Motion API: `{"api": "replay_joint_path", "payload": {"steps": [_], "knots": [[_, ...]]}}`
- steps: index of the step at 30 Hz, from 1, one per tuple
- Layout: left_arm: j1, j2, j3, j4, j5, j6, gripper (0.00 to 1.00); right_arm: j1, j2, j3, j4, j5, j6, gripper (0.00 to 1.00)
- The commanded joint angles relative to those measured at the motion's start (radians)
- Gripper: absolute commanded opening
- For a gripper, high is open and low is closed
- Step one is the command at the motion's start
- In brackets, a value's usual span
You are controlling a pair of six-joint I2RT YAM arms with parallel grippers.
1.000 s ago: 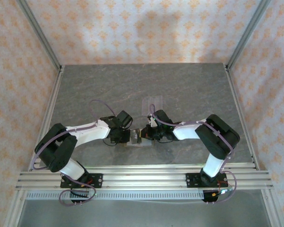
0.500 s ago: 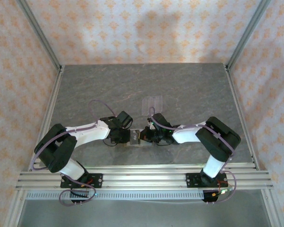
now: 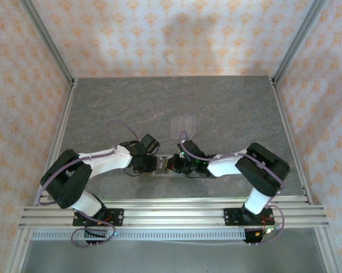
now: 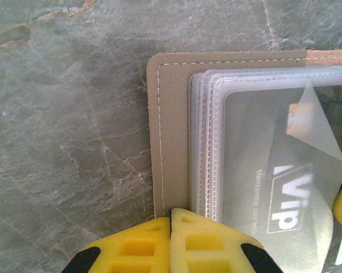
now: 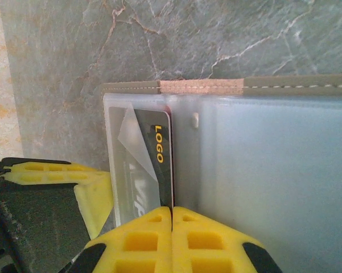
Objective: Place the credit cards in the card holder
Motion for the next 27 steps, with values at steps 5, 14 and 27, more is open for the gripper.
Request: {"api": "replay_joint_path", "payload": {"steps": [5,14,27], "knots": [[-0.025,0.092,-0.060,0.099,0.023,-0.004,0.07,0.023,0.037,0.027,0.044,0.016,0.016,0.00],[-0.025,0.088,-0.074,0.107,0.019,-0.005,0.07,0.022,-0.048,0.162,-0.397,0.147,-0.093,0.21],[-0.025,0.083,-0.085,0.119,0.020,-0.004,0.07,0.022,-0.168,0.347,-1.014,0.515,-0.162,0.47]]}}
